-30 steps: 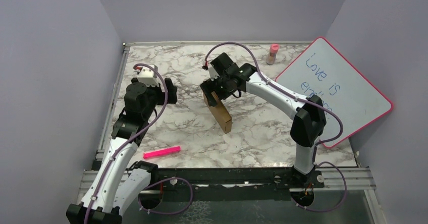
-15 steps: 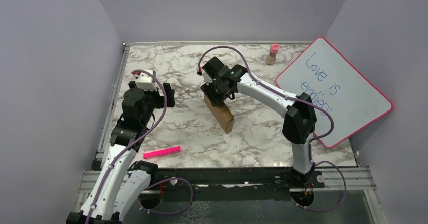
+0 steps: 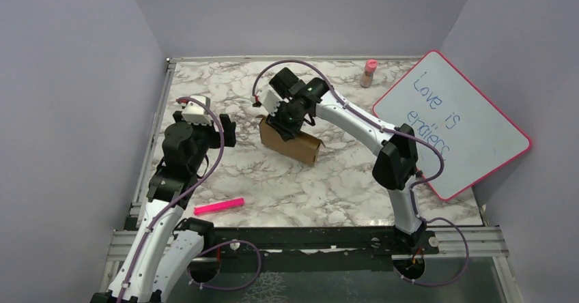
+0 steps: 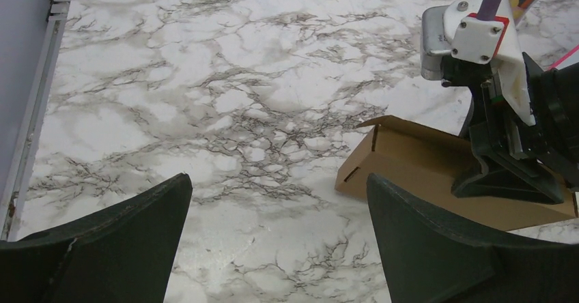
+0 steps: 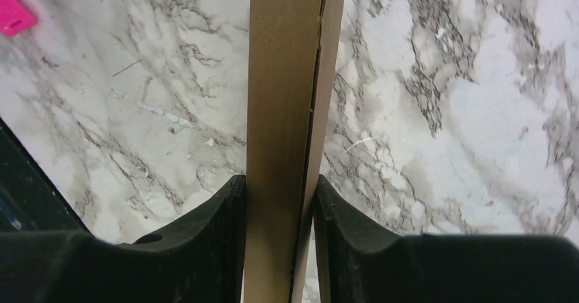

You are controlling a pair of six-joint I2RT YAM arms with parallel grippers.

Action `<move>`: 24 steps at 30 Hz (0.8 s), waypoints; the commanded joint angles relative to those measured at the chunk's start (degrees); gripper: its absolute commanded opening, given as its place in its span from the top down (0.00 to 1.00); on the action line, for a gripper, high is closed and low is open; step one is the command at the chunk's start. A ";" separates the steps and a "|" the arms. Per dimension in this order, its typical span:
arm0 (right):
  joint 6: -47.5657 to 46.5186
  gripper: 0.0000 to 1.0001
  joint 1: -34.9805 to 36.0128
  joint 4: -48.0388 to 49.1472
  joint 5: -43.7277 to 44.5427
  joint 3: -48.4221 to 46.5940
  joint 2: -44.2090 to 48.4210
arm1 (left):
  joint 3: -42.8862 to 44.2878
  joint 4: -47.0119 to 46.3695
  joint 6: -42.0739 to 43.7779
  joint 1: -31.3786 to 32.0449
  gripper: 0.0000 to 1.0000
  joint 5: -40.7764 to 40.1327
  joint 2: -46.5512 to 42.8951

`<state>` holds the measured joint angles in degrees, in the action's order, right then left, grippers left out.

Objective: Fold the paper box

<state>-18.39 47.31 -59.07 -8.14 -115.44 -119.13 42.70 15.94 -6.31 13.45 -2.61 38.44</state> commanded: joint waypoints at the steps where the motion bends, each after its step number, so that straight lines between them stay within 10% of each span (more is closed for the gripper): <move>1: -12.16 0.65 0.40 -4.75 -9.20 -3.85 -1.93 | -0.58 -1.02 1.16 -0.41 0.01 1.59 -1.01; 17: -29.83 0.69 0.50 -14.93 -9.83 -14.54 -9.89 | -2.60 -3.46 3.66 -1.02 0.01 2.26 -1.41; 24: -29.45 0.45 0.46 -13.53 -9.43 -15.01 -9.86 | -2.93 -3.98 3.87 -1.50 0.01 2.59 0.06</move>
<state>-46.78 47.53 -71.46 -17.65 -128.25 -128.42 40.36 14.00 -3.44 12.38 -1.52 38.17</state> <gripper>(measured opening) 0.452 0.988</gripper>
